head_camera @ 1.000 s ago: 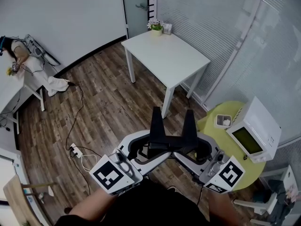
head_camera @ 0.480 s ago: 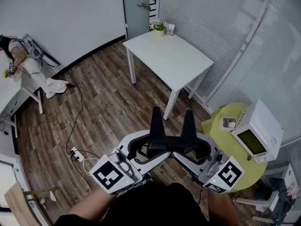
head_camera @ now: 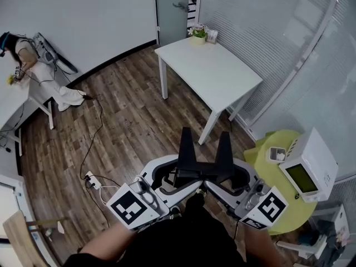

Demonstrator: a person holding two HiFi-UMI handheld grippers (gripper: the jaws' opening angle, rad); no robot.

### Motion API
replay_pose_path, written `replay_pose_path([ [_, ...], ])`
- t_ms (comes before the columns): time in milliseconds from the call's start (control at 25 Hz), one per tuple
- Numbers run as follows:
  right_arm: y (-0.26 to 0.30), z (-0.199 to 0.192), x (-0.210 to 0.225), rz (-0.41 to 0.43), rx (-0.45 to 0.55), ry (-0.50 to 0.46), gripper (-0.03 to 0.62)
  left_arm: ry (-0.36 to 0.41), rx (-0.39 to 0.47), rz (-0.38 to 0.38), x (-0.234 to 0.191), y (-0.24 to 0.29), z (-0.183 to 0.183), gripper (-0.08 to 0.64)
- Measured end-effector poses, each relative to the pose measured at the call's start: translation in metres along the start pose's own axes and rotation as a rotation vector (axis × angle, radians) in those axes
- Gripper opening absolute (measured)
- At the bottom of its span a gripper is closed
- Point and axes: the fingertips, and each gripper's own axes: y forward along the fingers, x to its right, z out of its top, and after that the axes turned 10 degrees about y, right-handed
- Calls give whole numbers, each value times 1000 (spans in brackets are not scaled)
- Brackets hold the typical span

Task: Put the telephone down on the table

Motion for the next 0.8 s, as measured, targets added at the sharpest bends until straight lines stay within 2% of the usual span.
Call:
replay_pose_path([
  [320, 27, 10, 38, 53, 3, -2, 242, 15, -8, 51, -42, 20, -3, 255],
  [800, 54, 34, 128, 111, -8, 7, 242, 8, -22, 111, -110, 86, -7, 255],
])
